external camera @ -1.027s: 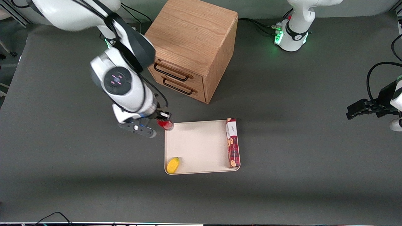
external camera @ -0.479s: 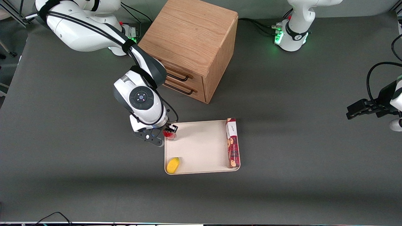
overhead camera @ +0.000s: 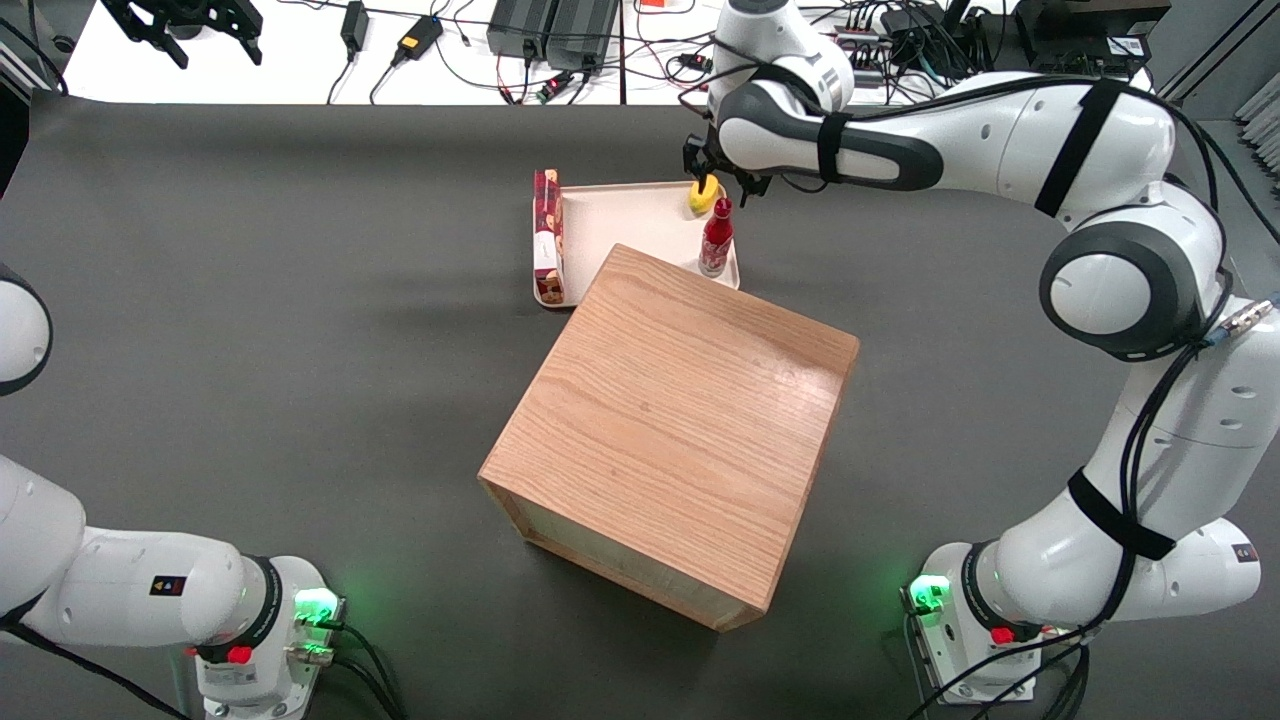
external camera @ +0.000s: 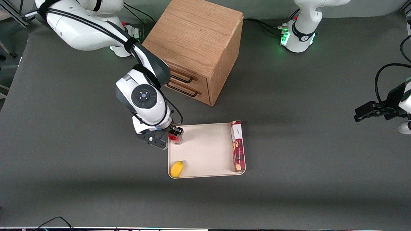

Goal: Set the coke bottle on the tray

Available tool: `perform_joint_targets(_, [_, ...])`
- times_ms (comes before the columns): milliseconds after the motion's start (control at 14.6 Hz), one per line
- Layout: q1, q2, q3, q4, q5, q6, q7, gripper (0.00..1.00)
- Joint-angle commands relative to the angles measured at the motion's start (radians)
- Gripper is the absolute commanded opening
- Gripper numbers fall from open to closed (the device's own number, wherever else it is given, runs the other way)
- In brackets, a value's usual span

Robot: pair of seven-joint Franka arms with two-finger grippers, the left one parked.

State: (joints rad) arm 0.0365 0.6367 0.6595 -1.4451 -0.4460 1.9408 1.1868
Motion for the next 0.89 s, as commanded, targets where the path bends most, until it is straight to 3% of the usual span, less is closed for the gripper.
perform_joint_targets(0, [-0.017, -0.144, 0.011, 0.005, -0.011, -0.1, -0.048, 1.0])
perform_joint_targets(137, [-0.029, -0.259, 0.002, 0.037, 0.024, -0.234, -0.203, 1.0])
perform_joint_targets(205, [-0.044, -0.319, -0.009, 0.073, 0.089, -0.325, -0.305, 1.0])
perform_joint_targets(274, [-0.053, -0.381, -0.058, 0.104, 0.177, -0.42, -0.425, 1.0])
perform_joint_targets(411, [-0.043, -0.544, -0.273, 0.095, 0.338, -0.517, -0.678, 1.0])
perform_joint_targets(616, [-0.05, -0.724, -0.47, -0.132, 0.401, -0.484, -0.925, 1.0])
perform_joint_targets(822, [-0.05, -0.905, -0.575, -0.516, 0.44, -0.21, -1.041, 1.0])
